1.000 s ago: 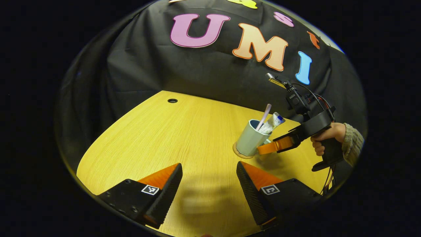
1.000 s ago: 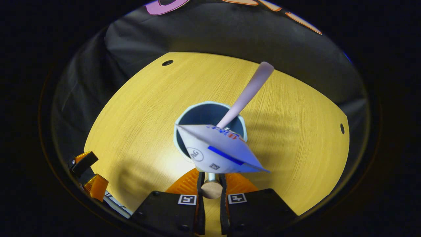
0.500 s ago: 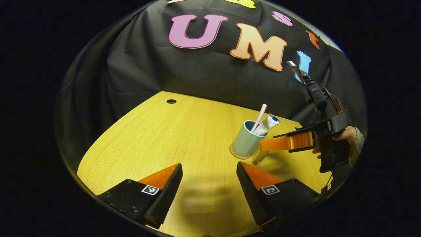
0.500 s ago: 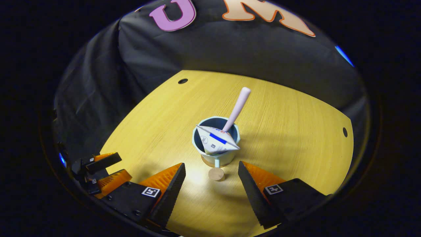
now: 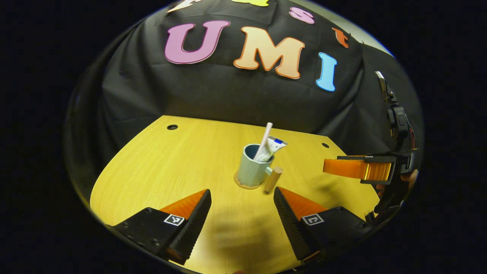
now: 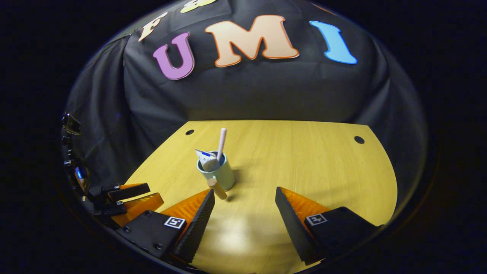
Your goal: Put the toothbrush and toothpaste on the desktop into the cup, then pick up the cup and place it on the coaster on the desktop.
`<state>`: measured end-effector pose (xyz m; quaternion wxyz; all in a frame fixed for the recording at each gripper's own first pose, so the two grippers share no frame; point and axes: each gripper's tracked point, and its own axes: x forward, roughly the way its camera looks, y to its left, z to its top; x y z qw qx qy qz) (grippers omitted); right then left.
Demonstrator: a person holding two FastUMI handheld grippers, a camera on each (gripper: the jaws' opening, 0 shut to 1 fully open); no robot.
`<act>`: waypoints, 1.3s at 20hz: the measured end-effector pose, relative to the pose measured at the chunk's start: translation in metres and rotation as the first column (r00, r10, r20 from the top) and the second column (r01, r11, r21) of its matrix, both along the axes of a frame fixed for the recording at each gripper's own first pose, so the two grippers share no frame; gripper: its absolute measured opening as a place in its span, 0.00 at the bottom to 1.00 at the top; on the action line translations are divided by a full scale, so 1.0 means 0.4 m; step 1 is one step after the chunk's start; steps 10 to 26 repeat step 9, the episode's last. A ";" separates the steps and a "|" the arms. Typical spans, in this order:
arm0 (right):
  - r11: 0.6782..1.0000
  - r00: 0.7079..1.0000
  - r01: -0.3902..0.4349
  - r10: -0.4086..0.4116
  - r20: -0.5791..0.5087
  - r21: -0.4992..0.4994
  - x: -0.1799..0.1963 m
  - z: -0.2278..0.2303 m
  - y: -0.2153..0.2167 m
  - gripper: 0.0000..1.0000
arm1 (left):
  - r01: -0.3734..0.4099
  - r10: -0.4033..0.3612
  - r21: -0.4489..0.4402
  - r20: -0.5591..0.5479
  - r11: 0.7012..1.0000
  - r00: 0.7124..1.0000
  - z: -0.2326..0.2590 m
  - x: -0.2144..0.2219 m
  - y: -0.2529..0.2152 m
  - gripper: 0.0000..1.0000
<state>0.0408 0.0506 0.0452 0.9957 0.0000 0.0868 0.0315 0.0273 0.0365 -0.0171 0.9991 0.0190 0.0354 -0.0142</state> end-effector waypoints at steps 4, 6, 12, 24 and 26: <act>0.997 0.999 0.042 -0.045 0.031 0.069 -0.049 -0.020 -0.068 0.95 | 0.036 -0.037 -0.069 -0.013 0.997 0.999 0.002 0.001 -0.061 0.96; 0.993 0.998 0.050 -0.053 0.028 0.104 -0.061 -0.026 -0.087 0.99 | 0.042 -0.043 -0.088 -0.012 0.995 0.999 0.008 0.002 -0.081 0.95; 0.992 0.997 0.061 -0.066 0.041 0.106 -0.072 -0.017 -0.114 0.99 | 0.051 -0.053 -0.101 -0.015 0.994 0.998 0.011 0.010 -0.100 0.95; 0.992 0.997 0.061 -0.066 0.041 0.106 -0.072 -0.017 -0.114 0.99 | 0.051 -0.053 -0.101 -0.015 0.994 0.998 0.011 0.010 -0.100 0.95; 0.992 0.997 0.061 -0.066 0.041 0.106 -0.072 -0.017 -0.114 0.99 | 0.051 -0.053 -0.101 -0.015 0.994 0.998 0.011 0.010 -0.100 0.95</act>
